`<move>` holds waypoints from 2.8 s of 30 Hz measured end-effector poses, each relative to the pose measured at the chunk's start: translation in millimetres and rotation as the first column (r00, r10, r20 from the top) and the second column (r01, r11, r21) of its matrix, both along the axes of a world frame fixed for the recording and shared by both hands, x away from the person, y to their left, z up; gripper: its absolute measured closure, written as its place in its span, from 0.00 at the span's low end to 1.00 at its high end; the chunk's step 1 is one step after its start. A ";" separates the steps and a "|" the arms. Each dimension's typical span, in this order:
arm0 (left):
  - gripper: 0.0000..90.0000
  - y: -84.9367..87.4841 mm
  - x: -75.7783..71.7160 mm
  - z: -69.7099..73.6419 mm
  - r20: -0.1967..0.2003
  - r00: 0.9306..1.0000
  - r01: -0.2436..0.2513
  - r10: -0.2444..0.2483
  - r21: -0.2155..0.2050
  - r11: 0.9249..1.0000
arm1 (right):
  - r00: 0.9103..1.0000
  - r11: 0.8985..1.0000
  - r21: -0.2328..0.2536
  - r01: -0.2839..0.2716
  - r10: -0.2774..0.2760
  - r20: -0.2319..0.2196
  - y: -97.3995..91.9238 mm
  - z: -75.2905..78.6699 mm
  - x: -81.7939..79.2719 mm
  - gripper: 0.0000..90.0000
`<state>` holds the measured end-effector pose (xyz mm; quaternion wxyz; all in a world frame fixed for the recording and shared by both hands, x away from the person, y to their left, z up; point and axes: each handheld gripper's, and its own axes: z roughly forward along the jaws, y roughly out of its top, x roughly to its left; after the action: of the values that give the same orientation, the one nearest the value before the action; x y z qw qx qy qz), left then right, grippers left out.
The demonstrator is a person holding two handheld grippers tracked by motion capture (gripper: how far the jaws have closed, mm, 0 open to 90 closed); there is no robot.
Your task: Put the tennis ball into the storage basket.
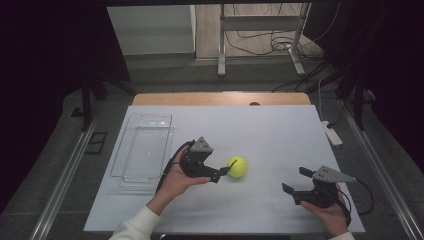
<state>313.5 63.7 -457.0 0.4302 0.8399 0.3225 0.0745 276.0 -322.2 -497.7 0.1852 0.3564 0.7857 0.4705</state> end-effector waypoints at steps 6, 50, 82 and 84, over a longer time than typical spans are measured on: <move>0.13 -4.6 2.1 -0.9 -0.005 1.000 0.014 -0.014 0.002 1.000 | 1.000 1.000 -0.001 0.000 0.000 0.000 -0.1 0.0 0.0 0.11; 0.08 -44.2 33.6 -23.8 -0.105 0.992 0.071 -0.065 0.056 0.996 | 1.000 1.000 -0.006 0.000 0.000 -0.005 0.2 -1.4 0.5 0.11; 0.11 -67.4 46.2 -45.7 -0.151 0.985 0.109 -0.089 0.132 0.985 | 1.000 1.000 -0.008 0.002 -0.002 -0.006 -0.5 -1.5 0.6 0.11; 0.14 -67.8 46.0 -46.3 -0.146 0.985 0.113 -0.092 0.143 0.983 | 1.000 1.000 -0.008 0.002 -0.002 -0.007 -0.5 -1.5 0.5 0.11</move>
<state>359.4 -4.1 -503.3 0.3451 0.8887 0.3013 0.0176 276.4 -322.7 -499.1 0.1845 0.3581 0.7878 0.4660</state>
